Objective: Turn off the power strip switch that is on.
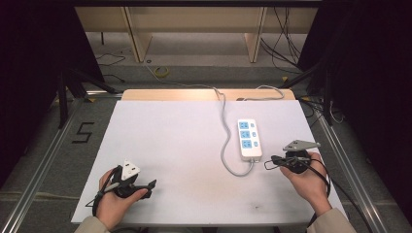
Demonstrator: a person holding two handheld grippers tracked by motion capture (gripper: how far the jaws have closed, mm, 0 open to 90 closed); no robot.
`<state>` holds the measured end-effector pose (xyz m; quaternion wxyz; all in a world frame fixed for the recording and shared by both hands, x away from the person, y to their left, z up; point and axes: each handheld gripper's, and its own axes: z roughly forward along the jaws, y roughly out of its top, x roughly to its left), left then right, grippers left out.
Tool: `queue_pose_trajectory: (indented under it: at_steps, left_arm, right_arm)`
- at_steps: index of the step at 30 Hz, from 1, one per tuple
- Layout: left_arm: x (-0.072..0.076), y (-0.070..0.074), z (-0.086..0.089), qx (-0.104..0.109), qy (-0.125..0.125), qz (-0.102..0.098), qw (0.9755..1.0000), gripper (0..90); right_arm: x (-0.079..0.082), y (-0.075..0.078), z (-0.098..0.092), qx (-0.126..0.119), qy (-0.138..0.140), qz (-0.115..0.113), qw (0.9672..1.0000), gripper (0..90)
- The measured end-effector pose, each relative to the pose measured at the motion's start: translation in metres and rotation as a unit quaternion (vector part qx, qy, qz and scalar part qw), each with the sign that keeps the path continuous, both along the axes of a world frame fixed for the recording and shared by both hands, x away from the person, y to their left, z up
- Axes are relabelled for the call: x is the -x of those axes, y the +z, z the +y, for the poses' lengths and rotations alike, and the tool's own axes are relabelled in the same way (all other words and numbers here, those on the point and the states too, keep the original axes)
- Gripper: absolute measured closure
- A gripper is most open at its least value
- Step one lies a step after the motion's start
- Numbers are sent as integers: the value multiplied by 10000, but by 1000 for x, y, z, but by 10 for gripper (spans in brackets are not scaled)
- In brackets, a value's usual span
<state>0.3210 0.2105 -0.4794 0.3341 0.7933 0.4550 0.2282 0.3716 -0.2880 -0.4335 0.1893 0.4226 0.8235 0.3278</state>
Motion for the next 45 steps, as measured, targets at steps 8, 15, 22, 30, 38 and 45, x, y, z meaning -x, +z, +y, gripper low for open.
queue_pose_trajectory:
  at_steps: [8,15,22,30,38,45]
  left_arm:
    - [0,0,0,13,-11,14,10000,165]
    - [0,0,-1,4,-11,17,10000,165]
    - [0,0,0,12,10,-2,10000,165]
    - [0,-1,-2,27,10,10,10000,165]
    - [-1,-1,-2,24,12,15,10000,165]
    - [-1,-3,-1,14,-8,47,10000,165]
  right_arm:
    - [-7,2,4,48,4,67,10000,900]
    - [-13,3,7,46,-16,98,9999,900]
    - [-20,1,9,52,-48,166,9998,900]
    - [-29,4,11,124,-122,185,9997,900]
    - [-38,8,13,153,-163,192,9996,900]
    - [-44,8,14,151,-180,216,9995,900]
